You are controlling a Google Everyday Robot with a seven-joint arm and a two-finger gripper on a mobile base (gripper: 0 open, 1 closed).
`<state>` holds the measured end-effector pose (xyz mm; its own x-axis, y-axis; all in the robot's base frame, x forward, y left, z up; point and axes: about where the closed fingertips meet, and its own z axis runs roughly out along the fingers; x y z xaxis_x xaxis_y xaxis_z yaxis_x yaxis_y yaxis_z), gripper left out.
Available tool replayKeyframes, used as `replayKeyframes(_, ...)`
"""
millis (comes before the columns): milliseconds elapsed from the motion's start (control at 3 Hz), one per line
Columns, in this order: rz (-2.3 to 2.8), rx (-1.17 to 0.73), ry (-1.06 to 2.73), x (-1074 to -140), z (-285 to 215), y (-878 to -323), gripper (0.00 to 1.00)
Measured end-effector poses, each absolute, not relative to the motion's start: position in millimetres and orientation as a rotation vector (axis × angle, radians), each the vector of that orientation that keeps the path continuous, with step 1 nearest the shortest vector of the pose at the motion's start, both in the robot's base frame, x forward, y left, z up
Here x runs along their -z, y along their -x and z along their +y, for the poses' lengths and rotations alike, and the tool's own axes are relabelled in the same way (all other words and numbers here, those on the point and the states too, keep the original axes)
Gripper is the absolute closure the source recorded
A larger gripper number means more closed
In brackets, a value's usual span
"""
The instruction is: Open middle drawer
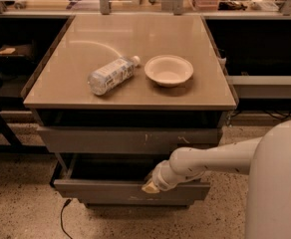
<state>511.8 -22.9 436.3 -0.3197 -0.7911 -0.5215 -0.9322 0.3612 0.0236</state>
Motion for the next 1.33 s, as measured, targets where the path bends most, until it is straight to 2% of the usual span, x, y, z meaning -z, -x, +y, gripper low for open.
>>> replayKeyframes(333,2.247,-0.457,1.466,-437.2,-25.4,-494.7,1.0)
replayKeyframes(1333,2.269,-0.477,1.488,-428.7,-23.8,-493.2,1.0)
